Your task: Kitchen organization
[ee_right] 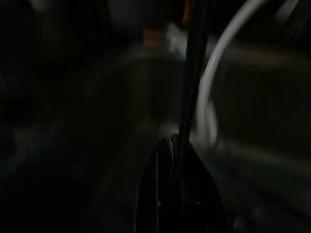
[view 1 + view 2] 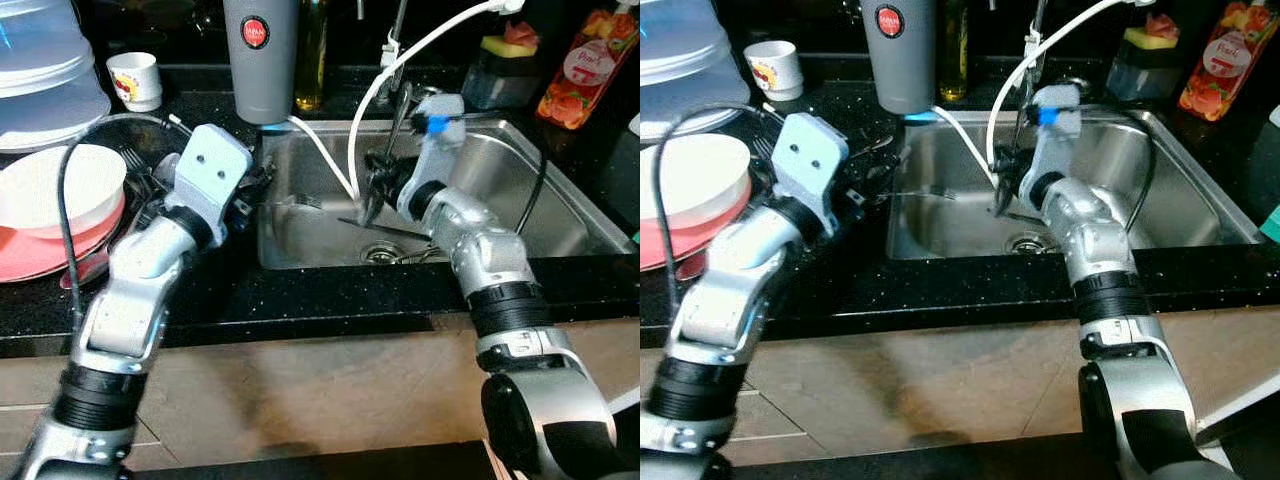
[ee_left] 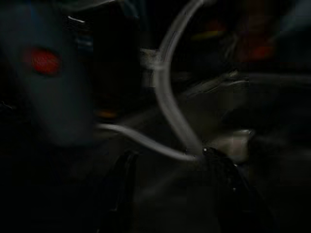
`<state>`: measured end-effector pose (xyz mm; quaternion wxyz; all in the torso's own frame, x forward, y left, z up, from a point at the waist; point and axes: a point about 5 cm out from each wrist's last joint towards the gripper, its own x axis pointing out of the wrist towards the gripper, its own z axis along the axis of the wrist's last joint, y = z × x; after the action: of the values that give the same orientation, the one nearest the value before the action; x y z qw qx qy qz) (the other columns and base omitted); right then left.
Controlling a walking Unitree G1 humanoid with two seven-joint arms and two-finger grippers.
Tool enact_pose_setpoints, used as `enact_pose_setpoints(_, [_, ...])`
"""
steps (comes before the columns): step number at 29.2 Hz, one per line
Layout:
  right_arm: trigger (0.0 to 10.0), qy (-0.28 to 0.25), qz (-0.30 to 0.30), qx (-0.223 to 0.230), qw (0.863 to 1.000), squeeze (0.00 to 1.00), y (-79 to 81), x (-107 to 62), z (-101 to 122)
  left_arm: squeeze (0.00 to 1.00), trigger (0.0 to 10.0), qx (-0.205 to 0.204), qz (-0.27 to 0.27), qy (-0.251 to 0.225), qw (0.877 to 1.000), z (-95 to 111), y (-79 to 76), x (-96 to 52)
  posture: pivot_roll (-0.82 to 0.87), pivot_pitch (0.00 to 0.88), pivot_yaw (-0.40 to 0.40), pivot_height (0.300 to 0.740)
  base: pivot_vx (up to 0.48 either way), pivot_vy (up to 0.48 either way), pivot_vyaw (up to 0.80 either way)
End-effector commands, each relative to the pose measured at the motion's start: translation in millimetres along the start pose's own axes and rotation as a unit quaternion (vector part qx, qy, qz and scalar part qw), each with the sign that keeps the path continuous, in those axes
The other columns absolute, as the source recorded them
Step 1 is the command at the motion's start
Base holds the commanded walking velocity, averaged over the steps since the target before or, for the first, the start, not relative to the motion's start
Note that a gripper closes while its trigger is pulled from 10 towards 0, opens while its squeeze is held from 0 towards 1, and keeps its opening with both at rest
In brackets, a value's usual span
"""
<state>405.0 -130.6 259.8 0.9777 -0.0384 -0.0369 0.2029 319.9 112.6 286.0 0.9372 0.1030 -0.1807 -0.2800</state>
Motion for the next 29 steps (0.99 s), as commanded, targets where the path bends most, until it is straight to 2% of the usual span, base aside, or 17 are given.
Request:
enact_pose_setpoints(1, [10.0, 0.025, 0.004, -0.014, 1.0, 0.0, 1.4, -0.9, -16.4, 0.0, 10.0, -0.023, -0.021, 0.015, 0.999, -4.0, -6.7, -2.7, 0.0, 0.171, -0.01, 0.74, 0.0, 0.0, 0.0])
enact_pose_setpoints(4, [10.0, 0.049, 0.002, -0.019, 0.999, 0.0, 3.7, -0.2, -31.1, 0.0, 10.0, -0.032, -0.061, 0.057, 0.996, -14.3, -16.3, -5.6, 0.0, 0.171, -0.012, 0.74, 0.0, 0.0, 0.0])
enact_pose_setpoints(6, [10.0, 0.054, 0.004, -0.017, 0.998, 0.0, 5.5, 0.3, -36.4, 0.0, 10.0, -0.027, -0.069, 0.086, 0.994, -21.5, -19.5, -6.8, 0.0, 0.171, -0.012, 0.74, 0.0, 0.0, 0.0])
enact_pose_setpoints(7, [10.0, 0.054, 0.004, -0.017, 0.998, 0.0, 5.5, 0.3, -36.4, 0.0, 10.0, -0.027, -0.069, 0.086, 0.994, -21.5, -19.5, -6.8, 0.0, 0.171, -0.012, 0.74, 0.0, 0.0, 0.0])
enact_pose_setpoints(9, [10.0, 0.056, 0.006, -0.019, 0.998, 0.0, 8.0, 1.0, -39.6, 0.0, 10.0, -0.004, -0.07, 0.113, 0.991, -27.8, -19.6, -7.6, 0.0, 0.172, -0.012, 0.74, 0.0, 0.0, 0.0])
enact_pose_setpoints(20, [10.0, 0.049, 0.002, -0.014, 0.999, 0.0, 5.4, 2.6, -39.8, 0.0, 10.0, 0.003, -0.036, 0.154, 0.987, -34.9, -12.2, -11.0, 0.0, 0.172, -0.012, 0.74, 0.0, 0.0, 0.0])
enact_pose_setpoints(21, [10.0, 0.051, 0.011, -0.007, 0.999, 0.17, 6.7, 3.1, -40.0, 0.0, 10.0, 0.001, -0.033, 0.155, 0.987, -34.9, -12.1, -11.0, 0.0, 0.172, -0.012, 0.74, 0.0, 0.0, 0.0])
enact_pose_setpoints(22, [10.0, 0.051, 0.011, -0.007, 0.999, 0.17, 6.7, 3.1, -40.0, 0.0, 10.0, 0.001, -0.033, 0.155, 0.987, -34.9, -12.1, -11.0, 0.0, 0.172, -0.012, 0.74, 0.0, 0.0, 0.0])
enact_pose_setpoints(23, [10.0, 0.051, 0.013, -0.005, 0.999, 0.76, 7.0, 3.3, -39.8, 0.0, 10.0, -0.003, -0.032, 0.155, 0.987, -35.0, -12.1, -11.0, 0.0, 0.172, -0.012, 0.74, 0.0, 0.0, 0.0])
enact_pose_setpoints(24, [10.0, 0.051, 0.017, -0.005, 0.999, 1.0, 7.9, 3.8, -39.4, 0.0, 10.0, -0.009, -0.03, 0.155, 0.987, -34.9, -12.1, -11.1, 0.0, 0.17, -0.013, 0.74, 0.0, 0.0, 0.0])
enact_pose_setpoints(27, [10.0, 0.049, 0.014, -0.016, 0.999, 1.0, 7.9, 4.2, -38.2, 0.0, 10.0, -0.017, -0.032, 0.153, 0.988, -33.9, -12.6, -11.4, 0.0, 0.17, -0.013, 0.74, 0.0, 0.0, 0.0])
enact_pose_setpoints(28, [10.0, 0.048, 0.013, -0.021, 0.999, 0.78, 7.8, 4.3, -37.8, 0.0, 10.0, -0.019, -0.033, 0.152, 0.988, -33.3, -12.7, -11.6, -0.01, 0.168, -0.013, 0.74, 0.0, 0.0, 0.0])
enact_pose_setpoints(29, [10.0, 0.048, 0.012, -0.024, 0.999, 0.78, 7.7, 4.4, -37.6, 0.0, 10.0, -0.02, -0.032, 0.152, 0.988, -33.0, -12.7, -11.7, -0.01, 0.168, -0.013, 0.74, 0.0, 0.0, 0.0])
